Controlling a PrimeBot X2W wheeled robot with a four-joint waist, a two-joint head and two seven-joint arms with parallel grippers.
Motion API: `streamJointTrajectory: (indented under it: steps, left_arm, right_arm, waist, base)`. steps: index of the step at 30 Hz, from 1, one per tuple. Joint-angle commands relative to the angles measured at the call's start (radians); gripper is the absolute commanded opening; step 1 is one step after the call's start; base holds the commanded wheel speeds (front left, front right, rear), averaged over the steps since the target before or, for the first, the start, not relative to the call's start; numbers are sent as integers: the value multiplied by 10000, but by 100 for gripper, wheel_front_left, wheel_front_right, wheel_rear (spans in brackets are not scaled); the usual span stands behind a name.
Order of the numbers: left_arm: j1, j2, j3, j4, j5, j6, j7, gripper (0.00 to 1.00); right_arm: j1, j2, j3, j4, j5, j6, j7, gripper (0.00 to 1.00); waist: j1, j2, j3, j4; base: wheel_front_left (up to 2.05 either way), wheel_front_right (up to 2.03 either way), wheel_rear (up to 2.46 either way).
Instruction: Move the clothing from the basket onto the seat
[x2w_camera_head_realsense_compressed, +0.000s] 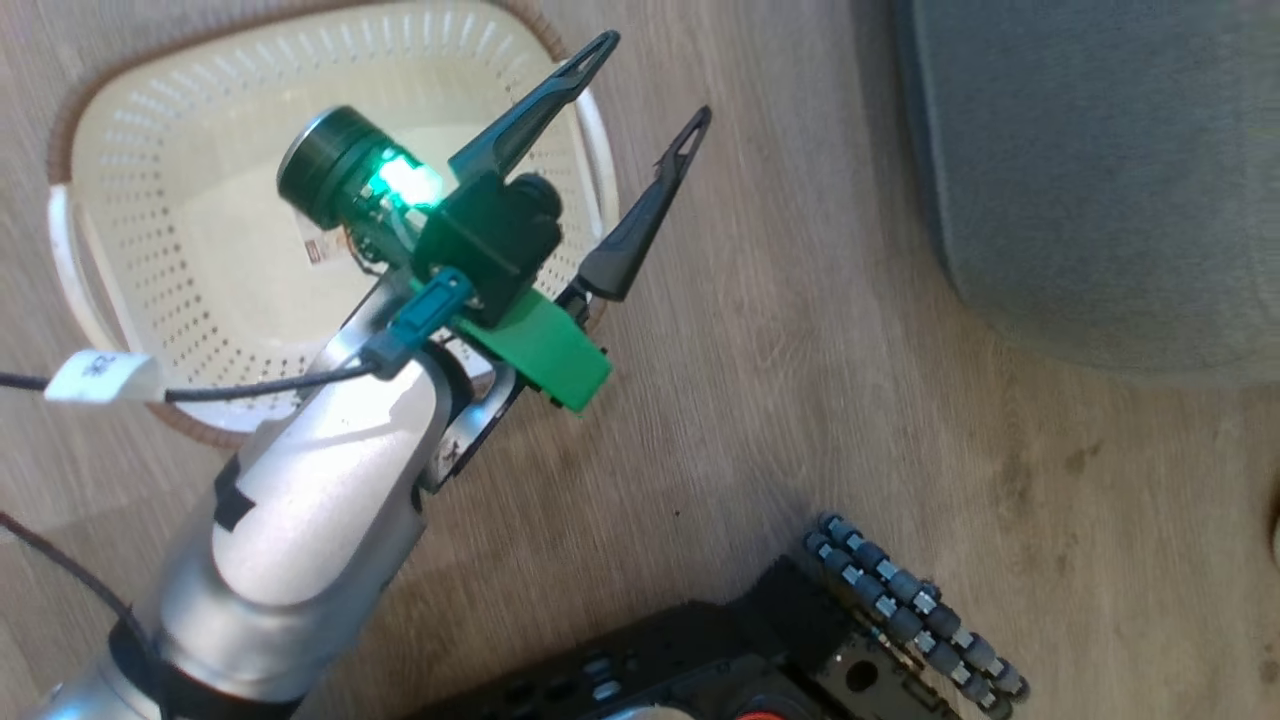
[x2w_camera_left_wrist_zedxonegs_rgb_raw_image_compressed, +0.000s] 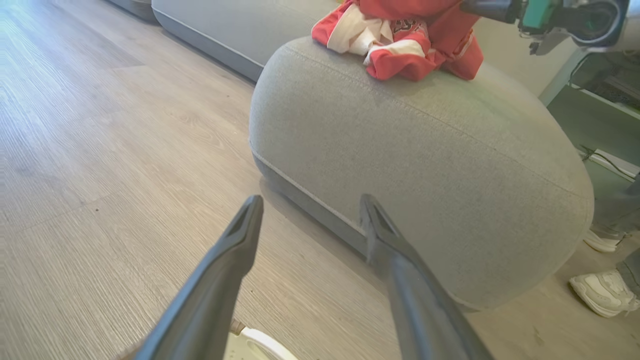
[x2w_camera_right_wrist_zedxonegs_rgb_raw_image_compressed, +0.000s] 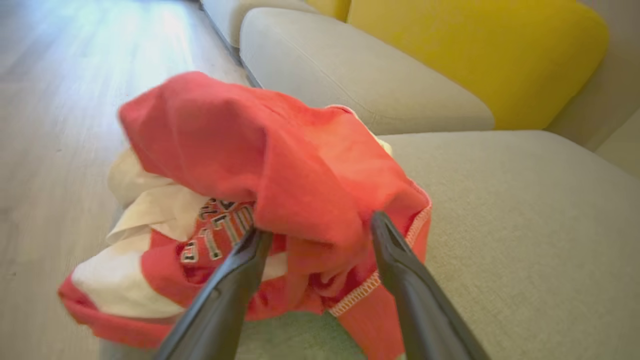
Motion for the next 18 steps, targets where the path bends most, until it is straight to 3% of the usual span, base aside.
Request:
streamJointTrajectory:
  steps: [1, 9, 18]
  left_arm:
    - [372, 79, 308, -188, -113, 53, -138, 100]
    - [1180, -88, 675, 706, -711, 352, -952, 100]
    - [2392, -374, 1643, 2096, -1612, 853, -1658, 100]
  right_arm:
    - [823, -188, 140, -655, -187, -4, -84, 100]
    - [3237, 428, -81, -3425, -769, -4, -87, 100]
    - [6312, 1882, -422, -6076, -1888, -4, -88, 100]
  waist:
    - [0, 0, -566, -171]
    - [0, 0, -2303, 103]
    - [0, 0, -4206, 1304]
  base:
    - [0, 0, 0]
    - [0, 0, 0]
    - [0, 0, 0]
